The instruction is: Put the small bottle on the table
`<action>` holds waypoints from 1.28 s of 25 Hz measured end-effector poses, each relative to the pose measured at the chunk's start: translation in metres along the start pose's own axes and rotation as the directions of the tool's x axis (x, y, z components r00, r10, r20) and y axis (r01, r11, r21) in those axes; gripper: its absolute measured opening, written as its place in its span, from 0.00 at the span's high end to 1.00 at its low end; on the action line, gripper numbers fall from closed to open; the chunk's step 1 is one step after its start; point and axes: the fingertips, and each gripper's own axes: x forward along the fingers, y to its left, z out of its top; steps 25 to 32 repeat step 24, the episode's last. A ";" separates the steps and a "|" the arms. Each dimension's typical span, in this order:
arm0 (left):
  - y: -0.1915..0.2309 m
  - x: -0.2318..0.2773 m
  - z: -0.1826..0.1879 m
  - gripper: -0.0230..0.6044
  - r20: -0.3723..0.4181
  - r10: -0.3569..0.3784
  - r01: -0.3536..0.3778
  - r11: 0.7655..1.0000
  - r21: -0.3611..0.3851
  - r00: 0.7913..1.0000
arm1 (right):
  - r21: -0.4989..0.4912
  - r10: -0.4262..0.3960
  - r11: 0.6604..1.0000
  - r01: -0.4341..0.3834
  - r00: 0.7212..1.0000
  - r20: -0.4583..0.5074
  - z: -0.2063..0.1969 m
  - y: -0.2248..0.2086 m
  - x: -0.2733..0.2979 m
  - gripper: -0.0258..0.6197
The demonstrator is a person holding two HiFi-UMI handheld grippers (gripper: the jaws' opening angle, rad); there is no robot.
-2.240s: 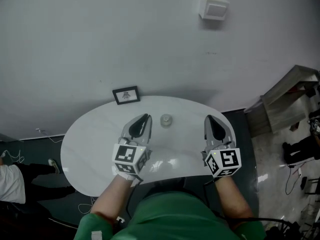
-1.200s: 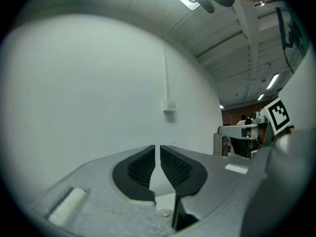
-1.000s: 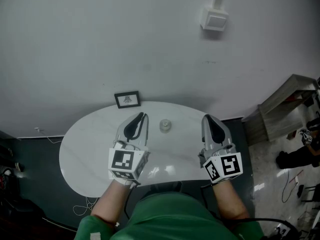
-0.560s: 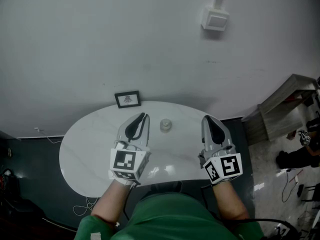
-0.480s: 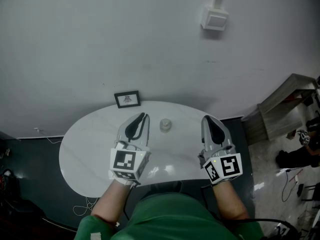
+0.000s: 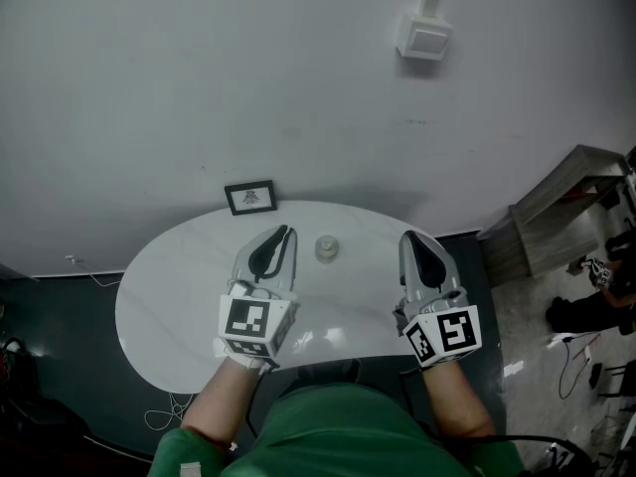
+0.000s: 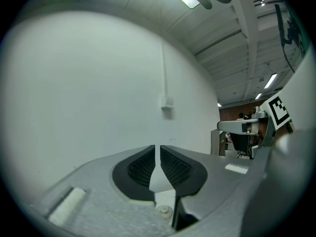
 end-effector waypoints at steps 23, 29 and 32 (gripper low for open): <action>0.005 0.016 -0.025 0.90 -0.050 -0.023 0.023 1.000 -0.005 0.998 | -0.002 -0.010 1.000 0.010 1.000 -0.014 -0.006 0.000 0.006 0.97; 0.005 0.017 -0.025 0.90 -0.050 -0.024 0.024 1.000 -0.006 0.998 | 0.000 -0.011 1.000 0.011 1.000 -0.015 -0.007 0.000 0.007 0.97; 0.005 0.017 -0.025 0.90 -0.050 -0.024 0.024 1.000 -0.006 0.998 | 0.000 -0.011 1.000 0.011 1.000 -0.015 -0.007 0.000 0.007 0.97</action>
